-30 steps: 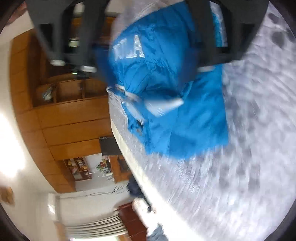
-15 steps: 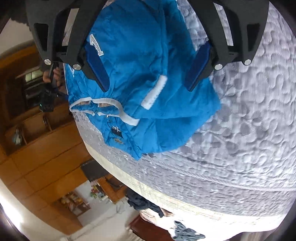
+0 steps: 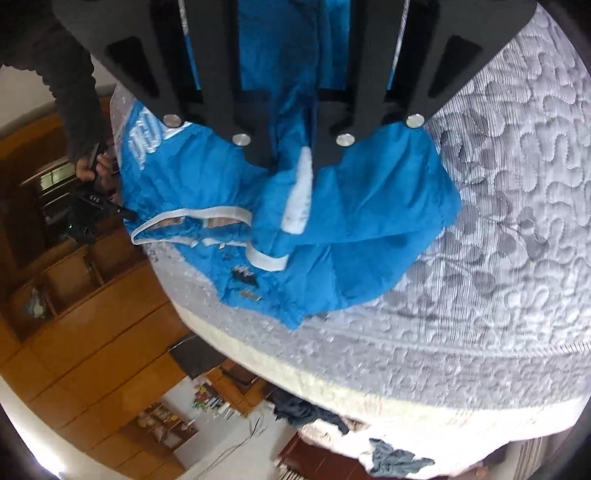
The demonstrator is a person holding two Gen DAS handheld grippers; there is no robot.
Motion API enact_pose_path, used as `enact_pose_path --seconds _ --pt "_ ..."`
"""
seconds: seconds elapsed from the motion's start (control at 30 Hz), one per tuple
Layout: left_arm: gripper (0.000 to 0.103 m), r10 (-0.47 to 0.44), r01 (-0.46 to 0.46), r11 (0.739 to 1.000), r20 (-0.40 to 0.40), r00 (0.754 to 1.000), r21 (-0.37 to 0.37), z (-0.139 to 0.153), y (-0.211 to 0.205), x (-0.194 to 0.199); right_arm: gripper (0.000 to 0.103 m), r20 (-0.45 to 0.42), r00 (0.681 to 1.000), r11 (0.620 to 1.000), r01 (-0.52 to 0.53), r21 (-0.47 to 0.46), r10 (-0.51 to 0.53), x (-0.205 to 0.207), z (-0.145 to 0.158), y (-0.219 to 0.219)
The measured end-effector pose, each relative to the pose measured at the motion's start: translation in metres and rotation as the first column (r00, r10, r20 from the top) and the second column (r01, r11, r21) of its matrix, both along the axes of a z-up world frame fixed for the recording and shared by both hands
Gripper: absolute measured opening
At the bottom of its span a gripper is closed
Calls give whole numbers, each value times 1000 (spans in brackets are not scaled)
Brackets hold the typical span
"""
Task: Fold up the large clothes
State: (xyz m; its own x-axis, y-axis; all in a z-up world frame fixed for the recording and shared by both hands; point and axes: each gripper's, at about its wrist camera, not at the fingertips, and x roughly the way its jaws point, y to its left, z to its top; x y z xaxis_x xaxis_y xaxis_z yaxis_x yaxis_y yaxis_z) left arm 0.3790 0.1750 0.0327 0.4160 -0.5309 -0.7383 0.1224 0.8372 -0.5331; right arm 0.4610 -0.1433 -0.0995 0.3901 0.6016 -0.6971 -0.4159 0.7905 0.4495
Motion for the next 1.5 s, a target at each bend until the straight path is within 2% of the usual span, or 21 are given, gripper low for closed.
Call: enact_pose_path --seconds 0.17,0.3,0.4,0.57,0.73,0.93,1.17,1.5 --pt "9 -41 37 999 118 992 34 52 -15 -18 10 104 995 1000 6 0 -6 -25 42 3" --pt "9 -51 38 997 213 976 65 99 -19 -18 10 228 973 1000 21 11 -23 -36 88 4" --pt "9 -41 18 996 262 964 90 130 -17 3 10 313 948 998 50 28 -57 -25 121 2" --pt "9 -14 -18 993 258 966 120 141 -13 56 9 315 943 995 102 20 -103 23 131 4" --pt "9 26 -51 988 167 986 145 111 -8 120 9 264 955 990 143 -11 -135 80 109 10" --pt "9 58 -64 983 39 998 173 56 -1 173 9 162 975 981 167 -94 -151 137 56 21" --pt "9 105 -87 982 -109 988 165 -14 22 198 9 60 984 972 177 -153 -170 174 -1 30" --pt "10 108 -86 989 -181 978 123 -63 32 199 9 -64 983 967 158 -202 -174 187 -59 32"
